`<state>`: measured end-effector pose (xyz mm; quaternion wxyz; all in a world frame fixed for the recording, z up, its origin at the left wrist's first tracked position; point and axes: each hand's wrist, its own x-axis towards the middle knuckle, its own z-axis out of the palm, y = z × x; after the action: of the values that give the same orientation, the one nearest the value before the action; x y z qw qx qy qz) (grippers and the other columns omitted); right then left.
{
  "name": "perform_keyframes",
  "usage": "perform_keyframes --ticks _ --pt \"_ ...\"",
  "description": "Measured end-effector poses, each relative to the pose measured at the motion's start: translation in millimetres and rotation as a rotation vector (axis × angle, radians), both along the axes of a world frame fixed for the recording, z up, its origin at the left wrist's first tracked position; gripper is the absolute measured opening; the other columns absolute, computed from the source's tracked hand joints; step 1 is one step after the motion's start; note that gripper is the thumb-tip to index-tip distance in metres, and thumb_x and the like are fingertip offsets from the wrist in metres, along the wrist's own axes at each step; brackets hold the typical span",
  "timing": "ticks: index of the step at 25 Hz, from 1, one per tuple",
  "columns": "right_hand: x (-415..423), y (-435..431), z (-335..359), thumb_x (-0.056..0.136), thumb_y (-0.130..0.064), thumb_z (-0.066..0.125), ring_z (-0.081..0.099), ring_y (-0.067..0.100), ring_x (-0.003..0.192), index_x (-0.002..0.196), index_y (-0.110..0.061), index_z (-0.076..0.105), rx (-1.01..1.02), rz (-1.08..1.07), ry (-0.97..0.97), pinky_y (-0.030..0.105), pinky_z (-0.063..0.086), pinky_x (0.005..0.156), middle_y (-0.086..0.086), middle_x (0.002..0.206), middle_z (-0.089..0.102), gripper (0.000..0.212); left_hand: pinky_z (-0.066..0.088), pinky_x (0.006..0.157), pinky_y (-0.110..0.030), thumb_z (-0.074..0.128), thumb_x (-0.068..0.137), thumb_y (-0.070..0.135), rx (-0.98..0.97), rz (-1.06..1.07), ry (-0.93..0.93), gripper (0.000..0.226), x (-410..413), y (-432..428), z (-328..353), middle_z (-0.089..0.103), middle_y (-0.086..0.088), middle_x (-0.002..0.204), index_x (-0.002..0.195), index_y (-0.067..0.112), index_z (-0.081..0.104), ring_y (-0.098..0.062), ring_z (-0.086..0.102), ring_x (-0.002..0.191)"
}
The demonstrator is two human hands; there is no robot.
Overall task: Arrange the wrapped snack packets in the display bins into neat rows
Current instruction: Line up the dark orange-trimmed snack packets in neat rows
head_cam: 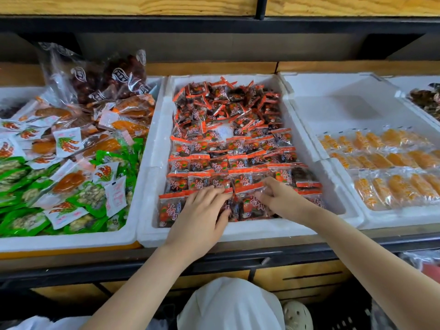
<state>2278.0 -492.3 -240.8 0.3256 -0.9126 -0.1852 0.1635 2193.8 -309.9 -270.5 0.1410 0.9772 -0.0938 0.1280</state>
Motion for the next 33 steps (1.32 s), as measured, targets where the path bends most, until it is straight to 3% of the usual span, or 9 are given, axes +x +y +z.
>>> perform_keyframes --ticks 2,6,8,11,16,18,21,27,33 --pt "3.2 2.5 -3.5 0.1 -0.024 0.041 0.055 0.015 0.069 0.135 -0.008 0.035 0.064 -0.05 -0.02 0.032 0.051 0.066 -0.003 0.071 0.05 0.039 0.004 0.115 -0.024 0.032 0.102 0.035 0.0 0.0 -0.007 0.043 -0.2 0.6 -1.5 0.032 0.011 0.149 0.145 0.028 0.034 -0.008 0.018 0.141" --pt "2.6 5.6 -4.4 0.098 -0.019 0.047 0.056 0.011 0.062 0.125 -0.012 0.041 0.043 -0.059 -0.072 0.014 0.042 0.05 -0.003 0.072 0.057 0.029 0.004 0.11 -0.022 0.034 0.102 0.031 0.012 -0.016 -0.037 0.04 -1.4 -0.2 -1.6 0.041 0.008 0.143 0.141 0.024 0.042 -0.011 0.025 0.139" --pt "-0.2 3.7 -6.5 0.095 -0.02 0.053 0.06 0.012 0.071 0.121 -0.015 0.044 -0.014 -0.023 -0.207 0.013 0.044 0.059 0.003 0.092 0.063 0.028 0.004 0.109 -0.022 0.036 0.102 0.03 0.019 -0.009 -0.043 0.039 -2.3 -0.3 -1.9 0.044 0.007 0.141 0.139 0.023 0.044 -0.012 0.028 0.138" --pt "-6.8 -0.5 -10.2 0.093 -0.032 0.054 0.057 0.006 0.078 0.122 -0.023 0.046 -0.132 0.005 -0.386 0.02 0.047 0.074 -0.002 0.121 0.047 0.031 0.003 0.111 -0.023 0.032 0.103 0.032 0.03 -0.005 -0.026 0.04 -2.3 -1.2 -0.8 0.04 0.008 0.144 0.141 0.025 0.041 -0.011 0.023 0.141" --pt "-15.1 -7.8 0.8 0.095 -0.04 0.047 0.05 -0.003 0.069 0.116 -0.027 0.051 -0.237 0.084 -0.448 0.012 0.042 0.058 -0.013 0.107 0.049 0.024 0.009 0.115 -0.024 0.029 0.102 0.038 0.016 -0.019 0.015 0.04 -1.1 -0.3 9.9 0.028 0.013 0.147 0.141 0.03 0.036 -0.004 0.015 0.139" --pt "-7.1 -9.3 12.6 0.096 -0.038 0.046 0.055 -0.002 0.078 0.112 -0.027 0.053 -0.22 0.107 -0.464 0.015 0.048 0.065 -0.013 0.106 0.057 0.021 0.015 0.111 -0.021 0.03 0.101 0.04 -0.005 -0.042 -0.003 0.039 9.3 3.9 22.1 0.029 0.014 0.144 0.138 0.029 0.04 -0.002 0.021 0.134" --pt "25.1 -4.2 30.0 0.097 -0.033 0.046 0.056 0.005 0.099 0.123 -0.024 0.05 -0.113 0.076 -0.505 0.018 0.046 0.086 -0.009 0.12 0.054 0.028 0.019 0.11 -0.022 0.033 0.101 0.04 -0.022 -0.034 -0.053 0.04 52.6 18.6 41.2 0.031 0.013 0.145 0.139 0.027 0.041 -0.004 0.026 0.134" --pt "144.5 32.1 23.5 0.097 -0.025 0.048 0.036 0.022 0.128 0.142 -0.015 0.031 -0.124 0.006 -0.561 0.029 0.03 0.105 0.006 0.139 0.038 0.05 0.025 0.111 -0.031 0.039 0.101 0.036 -0.028 0.122 -0.005 0.046 179.1 52.4 50.1 0.035 0.002 0.148 0.143 0.02 0.036 -0.014 0.03 0.137" --pt "243.5 66.1 0.1 0.095 -0.024 0.052 0.036 0.028 0.13 0.142 -0.014 0.034 -0.11 -0.064 -0.485 0.038 0.032 0.109 0.012 0.142 0.037 0.052 0.023 0.114 -0.042 0.041 0.099 0.044 0.046 0.275 0.145 0.061 264.9 80.3 28.7 0.025 -0.008 0.155 0.15 0.017 0.021 -0.026 0.021 0.142"
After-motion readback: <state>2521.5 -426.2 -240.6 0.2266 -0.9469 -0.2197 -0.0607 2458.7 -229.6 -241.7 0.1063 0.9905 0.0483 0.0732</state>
